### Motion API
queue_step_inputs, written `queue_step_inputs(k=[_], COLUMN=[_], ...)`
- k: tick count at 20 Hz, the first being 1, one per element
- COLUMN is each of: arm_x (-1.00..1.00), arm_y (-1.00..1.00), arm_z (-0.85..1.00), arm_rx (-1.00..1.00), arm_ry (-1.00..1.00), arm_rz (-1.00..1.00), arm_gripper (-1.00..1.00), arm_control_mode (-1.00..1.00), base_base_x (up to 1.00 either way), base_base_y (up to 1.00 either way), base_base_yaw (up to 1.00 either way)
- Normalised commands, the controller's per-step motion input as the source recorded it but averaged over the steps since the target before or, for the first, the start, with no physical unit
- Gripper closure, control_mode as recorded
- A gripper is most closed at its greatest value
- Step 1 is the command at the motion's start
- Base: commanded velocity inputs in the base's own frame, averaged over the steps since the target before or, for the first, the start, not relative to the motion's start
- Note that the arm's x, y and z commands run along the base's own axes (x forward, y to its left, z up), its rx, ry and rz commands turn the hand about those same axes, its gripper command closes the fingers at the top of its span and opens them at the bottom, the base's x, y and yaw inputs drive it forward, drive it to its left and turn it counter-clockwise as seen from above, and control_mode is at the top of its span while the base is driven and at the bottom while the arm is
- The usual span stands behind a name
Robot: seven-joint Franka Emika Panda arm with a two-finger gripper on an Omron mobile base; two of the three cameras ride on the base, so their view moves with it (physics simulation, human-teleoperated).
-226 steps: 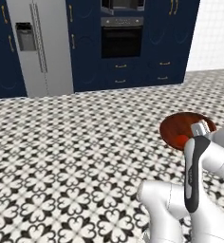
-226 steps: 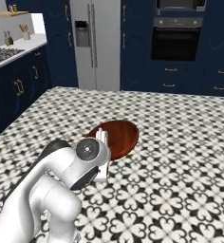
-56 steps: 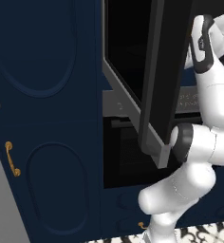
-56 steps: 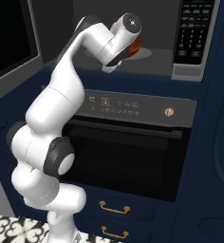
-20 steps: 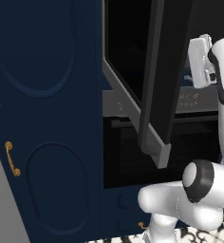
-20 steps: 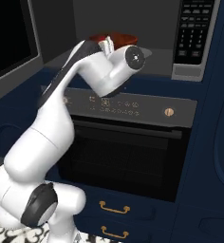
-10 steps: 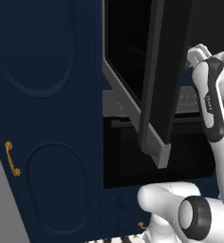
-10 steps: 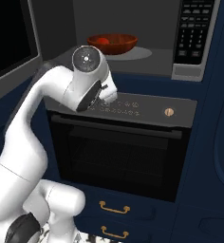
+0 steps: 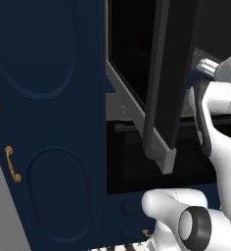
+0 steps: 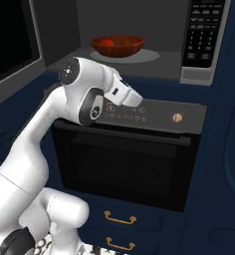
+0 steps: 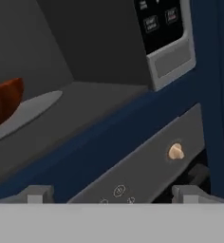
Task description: Pick the tomato from the sink and place it in the bowl. Then pick the bowl and place it in the microwave. Then close the microwave door and press the start button.
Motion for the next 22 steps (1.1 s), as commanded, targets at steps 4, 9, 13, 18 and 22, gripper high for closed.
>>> queue_step_inputs(k=[4, 9, 13, 18, 22], arm_x=[-0.21, -0.34, -0.22, -0.18, -0.38], arm_y=[-0.25, 0.0, 0.15, 0.32, 0.87], arm_z=[-0.18, -0.25, -0.03, 0.0, 0.0], arm_rx=[-0.47, -0.41, -0.37, -0.33, -0.16], arm_ry=[0.0, -0.07, -0.16, -0.19, -0.13], arm_rz=[-0.31, -0.45, -0.44, -0.4, -0.23], arm_gripper=[-1.0, -1.0, -1.0, -1.0, -1.0], arm_control_mode=[-1.0, -1.0, -1.0, -1.0, -1.0], base_base_x=[0.0, 0.0, 0.0, 0.0, 0.0], base_base_y=[0.0, 0.0, 0.0, 0.0, 0.0], base_base_yaw=[0.0, 0.0, 0.0, 0.0, 0.0])
